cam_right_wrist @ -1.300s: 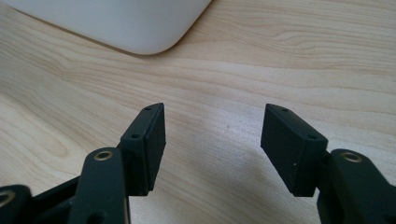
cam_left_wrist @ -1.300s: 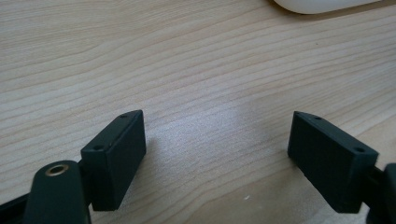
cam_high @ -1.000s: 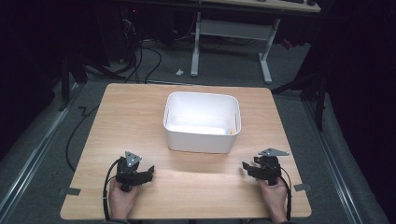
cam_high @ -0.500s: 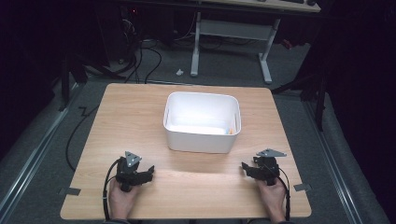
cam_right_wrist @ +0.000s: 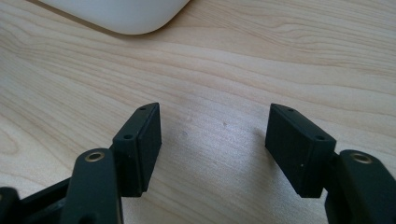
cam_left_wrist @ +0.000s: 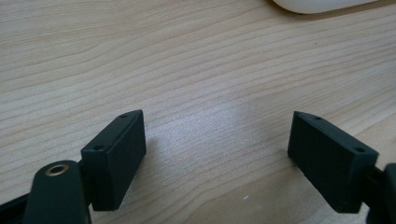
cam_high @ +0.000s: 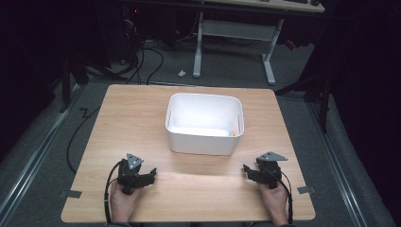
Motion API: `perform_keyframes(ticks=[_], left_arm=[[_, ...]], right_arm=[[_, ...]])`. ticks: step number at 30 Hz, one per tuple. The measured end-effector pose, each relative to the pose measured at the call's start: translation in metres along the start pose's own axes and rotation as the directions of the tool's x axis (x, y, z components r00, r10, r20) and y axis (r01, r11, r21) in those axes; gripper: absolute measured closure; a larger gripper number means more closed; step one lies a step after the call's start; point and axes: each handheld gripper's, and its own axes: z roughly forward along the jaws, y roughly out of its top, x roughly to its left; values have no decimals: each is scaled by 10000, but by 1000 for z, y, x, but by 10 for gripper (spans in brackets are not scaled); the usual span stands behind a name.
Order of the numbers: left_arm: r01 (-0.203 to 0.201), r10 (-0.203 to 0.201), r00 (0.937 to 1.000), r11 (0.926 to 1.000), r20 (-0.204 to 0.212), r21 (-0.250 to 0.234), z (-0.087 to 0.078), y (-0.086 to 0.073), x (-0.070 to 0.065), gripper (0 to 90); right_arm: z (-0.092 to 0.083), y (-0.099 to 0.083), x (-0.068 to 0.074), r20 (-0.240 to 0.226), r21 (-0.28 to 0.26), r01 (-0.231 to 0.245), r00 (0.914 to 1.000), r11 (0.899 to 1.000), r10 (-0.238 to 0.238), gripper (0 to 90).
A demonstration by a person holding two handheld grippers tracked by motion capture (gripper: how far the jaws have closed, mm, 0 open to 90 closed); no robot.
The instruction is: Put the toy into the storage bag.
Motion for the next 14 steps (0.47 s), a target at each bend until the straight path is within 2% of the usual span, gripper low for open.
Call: perform_keyframes(ticks=[3, 14], left_arm=[[1, -1, 10000, 10000, 1, 2, 0, 0, 0, 196], [-1, 1, 10000, 10000, -1, 1, 0, 0, 0, 196]], right_arm=[[1, -2, 0, -4, -208, -21, 10000, 9998, 21, 356], [2, -1, 0, 5, -190, -37, 10000, 9998, 37, 342]])
